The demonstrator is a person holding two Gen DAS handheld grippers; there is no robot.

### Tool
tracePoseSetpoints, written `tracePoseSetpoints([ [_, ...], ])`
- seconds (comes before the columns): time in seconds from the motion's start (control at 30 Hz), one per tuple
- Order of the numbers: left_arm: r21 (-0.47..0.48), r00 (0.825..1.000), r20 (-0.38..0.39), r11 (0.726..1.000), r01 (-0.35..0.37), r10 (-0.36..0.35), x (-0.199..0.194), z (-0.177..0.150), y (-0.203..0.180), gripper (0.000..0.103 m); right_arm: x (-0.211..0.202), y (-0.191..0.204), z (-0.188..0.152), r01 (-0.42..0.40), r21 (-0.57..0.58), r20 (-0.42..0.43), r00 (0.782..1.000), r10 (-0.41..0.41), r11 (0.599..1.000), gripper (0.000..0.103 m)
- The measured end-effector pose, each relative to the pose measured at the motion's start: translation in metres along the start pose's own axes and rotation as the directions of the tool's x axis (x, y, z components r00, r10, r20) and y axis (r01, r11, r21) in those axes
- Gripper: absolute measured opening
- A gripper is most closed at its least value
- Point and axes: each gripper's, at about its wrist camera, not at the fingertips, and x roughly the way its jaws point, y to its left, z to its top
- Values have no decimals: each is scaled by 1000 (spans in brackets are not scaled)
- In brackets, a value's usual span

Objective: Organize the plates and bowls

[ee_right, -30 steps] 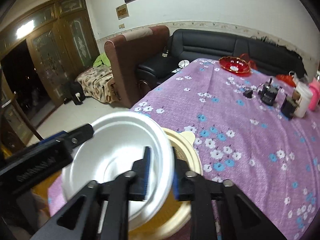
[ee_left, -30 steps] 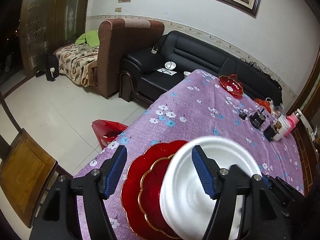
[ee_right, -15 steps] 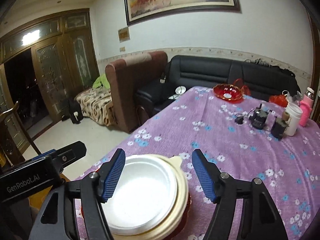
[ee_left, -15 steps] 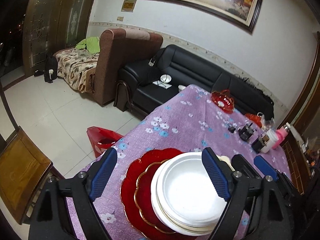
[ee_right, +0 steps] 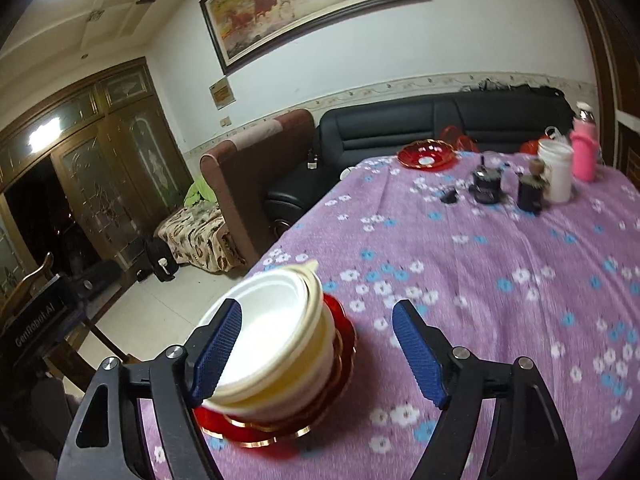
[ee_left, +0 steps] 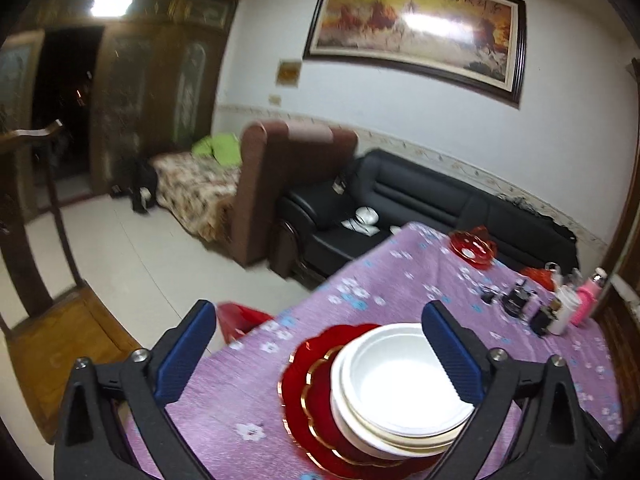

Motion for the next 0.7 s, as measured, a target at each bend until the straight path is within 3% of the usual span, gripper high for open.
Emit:
tracePoseSetpoints([
  [0.27,65,998,23,996,-65,64,-12,-26,-12,103,-14,-4,-32,10,2,-26,1000,-10,1000,85],
  [0.53,83,994,-63,993,-83,89,-8,-38,-14,103,-14,1,-55,25,-49,-62,998,-28,998,85],
  [0.7,100,994,-63,991,-88,94,-12,-43,-18,103,-10,7,-66,13,-77,-94,995,-20,997,86],
])
